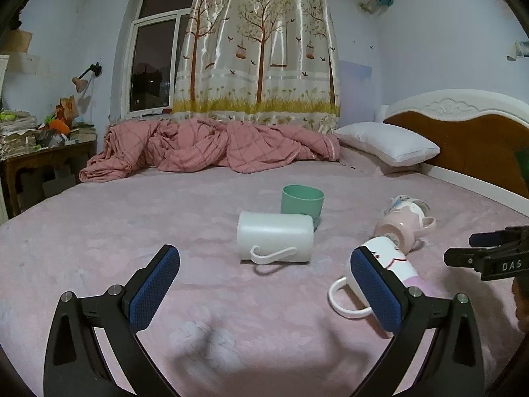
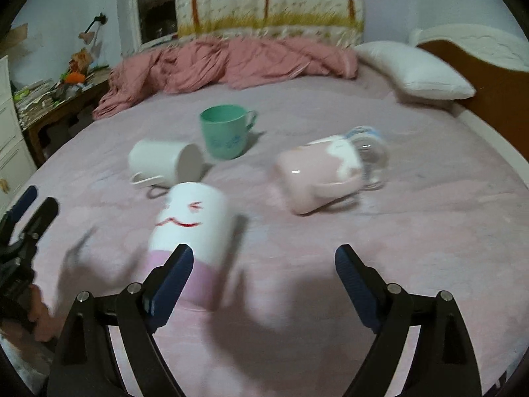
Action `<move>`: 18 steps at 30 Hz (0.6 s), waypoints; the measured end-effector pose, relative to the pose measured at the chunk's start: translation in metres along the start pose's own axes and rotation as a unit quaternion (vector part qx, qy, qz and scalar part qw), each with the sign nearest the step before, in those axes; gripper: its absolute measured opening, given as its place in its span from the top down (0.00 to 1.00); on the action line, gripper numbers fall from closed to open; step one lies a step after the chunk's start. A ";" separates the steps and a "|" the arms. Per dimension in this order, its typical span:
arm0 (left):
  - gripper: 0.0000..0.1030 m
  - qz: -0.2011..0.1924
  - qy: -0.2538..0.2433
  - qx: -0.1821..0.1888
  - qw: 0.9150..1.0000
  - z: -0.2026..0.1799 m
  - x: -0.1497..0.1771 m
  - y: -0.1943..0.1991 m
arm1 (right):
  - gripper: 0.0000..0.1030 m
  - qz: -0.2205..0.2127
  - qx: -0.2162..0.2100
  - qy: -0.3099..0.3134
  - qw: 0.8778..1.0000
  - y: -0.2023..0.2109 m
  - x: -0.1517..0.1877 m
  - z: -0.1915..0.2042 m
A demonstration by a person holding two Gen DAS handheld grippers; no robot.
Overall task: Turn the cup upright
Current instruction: 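Lift the face mug off the bed with the right tool, then grasp the face mug with the left tool while the right tool releases it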
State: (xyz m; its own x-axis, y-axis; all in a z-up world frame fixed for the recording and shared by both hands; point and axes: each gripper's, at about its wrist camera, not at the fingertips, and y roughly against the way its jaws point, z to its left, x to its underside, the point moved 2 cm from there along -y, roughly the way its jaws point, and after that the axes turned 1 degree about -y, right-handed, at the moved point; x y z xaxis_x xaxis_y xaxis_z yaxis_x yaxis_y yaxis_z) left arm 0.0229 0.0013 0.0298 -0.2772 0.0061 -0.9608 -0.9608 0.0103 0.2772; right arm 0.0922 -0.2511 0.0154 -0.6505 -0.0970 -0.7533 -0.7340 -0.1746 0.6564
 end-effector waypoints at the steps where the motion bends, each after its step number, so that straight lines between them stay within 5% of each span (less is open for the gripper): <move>1: 0.00 0.000 0.003 0.003 1.000 -0.002 -0.001 0.002 | 0.13 -0.004 -0.002 -0.002 1.000 0.001 0.002 -0.007; 10: 0.00 0.001 0.004 0.010 1.000 -0.024 -0.004 0.013 | 0.12 -0.019 0.002 -0.010 1.000 -0.001 0.024 -0.038; 13: 0.00 0.010 0.001 0.012 1.000 -0.030 0.000 0.011 | 0.00 -0.028 0.017 -0.007 0.999 0.002 0.026 -0.042; 18: 0.00 0.019 0.026 0.003 0.999 -0.033 -0.002 0.012 | 0.00 -0.051 0.020 -0.025 0.998 0.012 0.026 -0.047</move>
State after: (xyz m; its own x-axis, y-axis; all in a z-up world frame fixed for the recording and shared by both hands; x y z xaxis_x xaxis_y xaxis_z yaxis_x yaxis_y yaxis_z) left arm 0.0118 -0.0318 0.0348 -0.3137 -0.0451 -0.9485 -0.9495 0.0167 0.3132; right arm 0.0757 -0.3019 0.0023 -0.5802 -0.0312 -0.8139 -0.8035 -0.1412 0.5783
